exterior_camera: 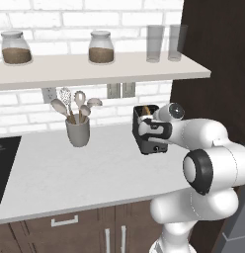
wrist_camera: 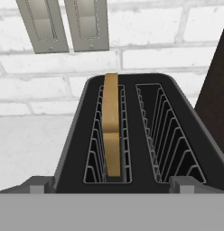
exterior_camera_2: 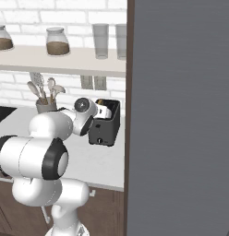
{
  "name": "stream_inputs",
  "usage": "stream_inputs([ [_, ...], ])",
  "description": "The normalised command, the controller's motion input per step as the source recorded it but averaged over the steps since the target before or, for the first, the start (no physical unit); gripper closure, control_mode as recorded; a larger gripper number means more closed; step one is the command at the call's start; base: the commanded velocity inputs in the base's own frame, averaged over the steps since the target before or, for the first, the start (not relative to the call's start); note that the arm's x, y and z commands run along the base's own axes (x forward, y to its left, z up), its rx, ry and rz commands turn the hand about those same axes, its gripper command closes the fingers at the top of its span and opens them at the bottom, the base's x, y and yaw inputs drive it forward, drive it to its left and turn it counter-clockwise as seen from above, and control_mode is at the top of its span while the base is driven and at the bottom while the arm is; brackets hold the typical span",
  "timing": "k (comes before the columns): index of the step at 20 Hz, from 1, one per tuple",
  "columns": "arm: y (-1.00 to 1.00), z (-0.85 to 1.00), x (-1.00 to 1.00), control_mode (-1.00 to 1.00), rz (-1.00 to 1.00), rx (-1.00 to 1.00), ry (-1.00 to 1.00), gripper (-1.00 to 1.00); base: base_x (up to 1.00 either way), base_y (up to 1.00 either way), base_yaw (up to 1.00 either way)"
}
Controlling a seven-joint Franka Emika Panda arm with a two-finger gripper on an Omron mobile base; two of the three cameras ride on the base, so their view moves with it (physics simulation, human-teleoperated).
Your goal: Start the toaster. Once the lever pops up, take the bread to the plate on the dining counter.
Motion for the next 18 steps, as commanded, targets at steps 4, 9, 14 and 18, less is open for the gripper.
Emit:
stream_inputs([
  [4,0.00,0.00,0.00,-1.00,0.00,0.00,0.00,-1.00,0.00,0.00,0.00],
  [9,0.00,0.00,0.00,-1.00,0.00,0.00,0.00,-1.00,0.00,0.00,0.00],
  [14,0.00,0.00,0.00,-1.00,0.00,0.00,0.00,-1.00,0.00,0.00,0.00],
  [18,0.00,0.00,0.00,-1.00,0.00,0.00,0.00,-1.00,0.00,0.00,0.00],
])
